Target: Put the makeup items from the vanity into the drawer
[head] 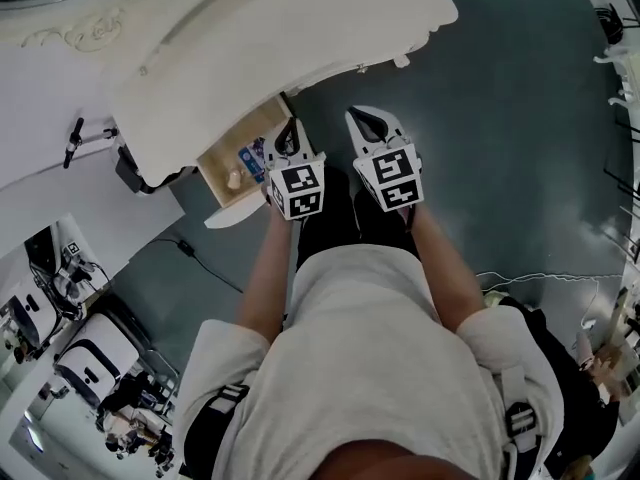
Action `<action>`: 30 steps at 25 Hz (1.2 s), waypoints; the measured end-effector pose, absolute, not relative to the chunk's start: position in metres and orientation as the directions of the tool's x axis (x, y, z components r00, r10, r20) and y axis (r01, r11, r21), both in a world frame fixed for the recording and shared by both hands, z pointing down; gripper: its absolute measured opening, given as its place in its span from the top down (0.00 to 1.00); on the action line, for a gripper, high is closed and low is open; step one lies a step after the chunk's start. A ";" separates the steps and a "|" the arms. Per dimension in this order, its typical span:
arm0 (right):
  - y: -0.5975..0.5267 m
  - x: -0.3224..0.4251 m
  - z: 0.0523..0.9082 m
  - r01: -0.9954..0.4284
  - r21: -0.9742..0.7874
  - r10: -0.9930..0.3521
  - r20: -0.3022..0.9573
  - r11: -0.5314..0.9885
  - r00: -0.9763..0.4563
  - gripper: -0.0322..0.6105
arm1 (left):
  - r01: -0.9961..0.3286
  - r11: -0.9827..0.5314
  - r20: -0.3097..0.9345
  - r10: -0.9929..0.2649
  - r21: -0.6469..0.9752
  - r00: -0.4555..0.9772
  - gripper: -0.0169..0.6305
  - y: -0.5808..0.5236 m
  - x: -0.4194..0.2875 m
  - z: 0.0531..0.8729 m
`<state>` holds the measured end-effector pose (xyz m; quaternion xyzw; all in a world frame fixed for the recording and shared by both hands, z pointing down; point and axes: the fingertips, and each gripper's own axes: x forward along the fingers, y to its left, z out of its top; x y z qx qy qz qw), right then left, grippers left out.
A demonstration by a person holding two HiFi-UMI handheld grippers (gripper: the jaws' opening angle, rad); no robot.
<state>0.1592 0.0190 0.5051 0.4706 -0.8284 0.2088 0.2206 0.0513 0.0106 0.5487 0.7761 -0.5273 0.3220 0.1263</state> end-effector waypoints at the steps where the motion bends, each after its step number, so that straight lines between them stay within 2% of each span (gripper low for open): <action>1: 0.020 0.165 0.498 -0.875 -0.125 -0.701 0.550 0.468 -0.454 0.93 | -0.917 -0.391 0.604 -0.752 -0.085 0.264 0.96 0.012 0.062 0.535; 3: 0.022 0.173 0.485 -0.882 -0.106 -0.726 0.527 0.459 -0.441 0.93 | -0.935 -0.350 0.551 -0.769 0.061 0.324 0.96 0.016 0.078 0.510; 5: 0.024 0.181 0.472 -0.888 -0.090 -0.748 0.504 0.451 -0.431 0.93 | -0.941 -0.310 0.527 -0.783 0.133 0.332 0.96 0.021 0.087 0.491; 13: 0.022 0.174 0.428 -0.857 -0.036 -0.772 0.416 0.513 -0.480 0.93 | -0.959 -0.282 0.455 -0.851 0.026 0.262 0.96 0.028 0.094 0.451; 19: -0.004 0.158 0.409 -0.853 -0.019 -0.789 0.369 0.522 -0.491 0.93 | -0.958 -0.259 0.429 -0.857 0.121 0.286 0.96 0.011 0.086 0.440; 30: -0.088 0.118 0.393 -0.829 0.007 -0.767 0.384 0.559 -0.514 0.93 | -0.946 -0.266 0.406 -0.856 0.186 0.320 0.96 -0.050 0.044 0.425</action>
